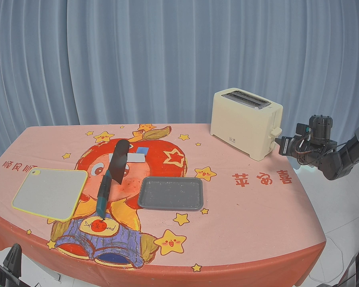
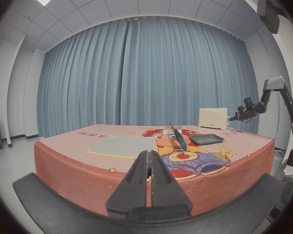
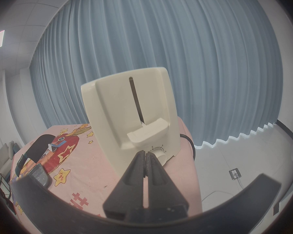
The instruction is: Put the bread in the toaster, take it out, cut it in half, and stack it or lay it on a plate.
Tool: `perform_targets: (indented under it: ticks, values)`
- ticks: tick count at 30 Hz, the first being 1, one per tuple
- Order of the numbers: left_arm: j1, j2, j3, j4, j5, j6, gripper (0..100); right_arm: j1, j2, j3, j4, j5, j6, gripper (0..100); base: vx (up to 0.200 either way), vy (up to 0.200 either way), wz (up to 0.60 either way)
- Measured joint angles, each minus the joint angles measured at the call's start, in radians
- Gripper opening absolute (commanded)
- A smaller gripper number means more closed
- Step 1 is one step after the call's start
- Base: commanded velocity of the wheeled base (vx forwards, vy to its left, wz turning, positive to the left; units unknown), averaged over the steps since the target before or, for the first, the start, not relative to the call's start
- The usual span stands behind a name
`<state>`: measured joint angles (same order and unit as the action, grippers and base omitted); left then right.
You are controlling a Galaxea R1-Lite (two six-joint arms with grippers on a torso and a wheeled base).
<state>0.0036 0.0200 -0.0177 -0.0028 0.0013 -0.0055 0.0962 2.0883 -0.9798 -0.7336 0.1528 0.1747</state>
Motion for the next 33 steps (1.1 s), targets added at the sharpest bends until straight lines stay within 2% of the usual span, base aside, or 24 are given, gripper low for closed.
perform_targets:
  ticks: [33]
  values:
    - [0.0, 0.0, 0.0, 0.0, 0.0, 0.0, 0, 0.001, 0.045, -0.029, -0.006, 0.002, 0.025, 0, 0.0, 0.0, 0.0]
